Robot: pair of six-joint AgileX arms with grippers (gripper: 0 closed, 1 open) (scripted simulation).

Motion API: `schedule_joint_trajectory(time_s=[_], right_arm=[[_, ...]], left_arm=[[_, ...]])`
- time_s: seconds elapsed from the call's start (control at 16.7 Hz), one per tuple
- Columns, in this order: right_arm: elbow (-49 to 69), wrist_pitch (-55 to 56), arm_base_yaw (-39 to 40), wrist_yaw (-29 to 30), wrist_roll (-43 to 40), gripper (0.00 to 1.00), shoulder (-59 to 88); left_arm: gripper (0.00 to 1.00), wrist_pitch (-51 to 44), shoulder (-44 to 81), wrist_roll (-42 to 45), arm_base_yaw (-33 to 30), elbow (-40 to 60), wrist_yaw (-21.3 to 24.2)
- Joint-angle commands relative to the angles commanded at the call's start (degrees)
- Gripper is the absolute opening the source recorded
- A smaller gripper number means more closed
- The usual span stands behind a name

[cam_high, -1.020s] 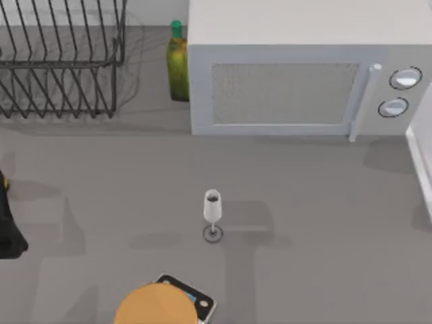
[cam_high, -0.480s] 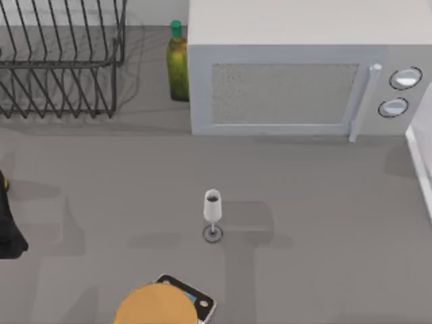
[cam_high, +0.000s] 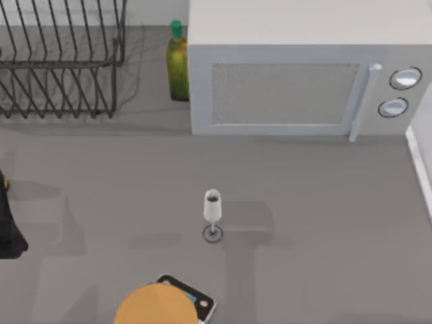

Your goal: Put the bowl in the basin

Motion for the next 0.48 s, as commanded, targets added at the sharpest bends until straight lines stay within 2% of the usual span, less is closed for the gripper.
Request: schedule_joint_trajectory(time_s=[0.36, 0.48], right_arm=[[0.0, 0.0, 0.0, 0.0, 0.0, 0.98, 0.0], [0.0, 0.0, 0.0, 0.0, 0.0, 1.0, 0.0]], left_arm=[[1.0, 0.0, 0.0, 0.0, 0.0, 0.0, 0.0], [1.0, 0.0, 0.0, 0.0, 0.0, 0.0, 0.0]])
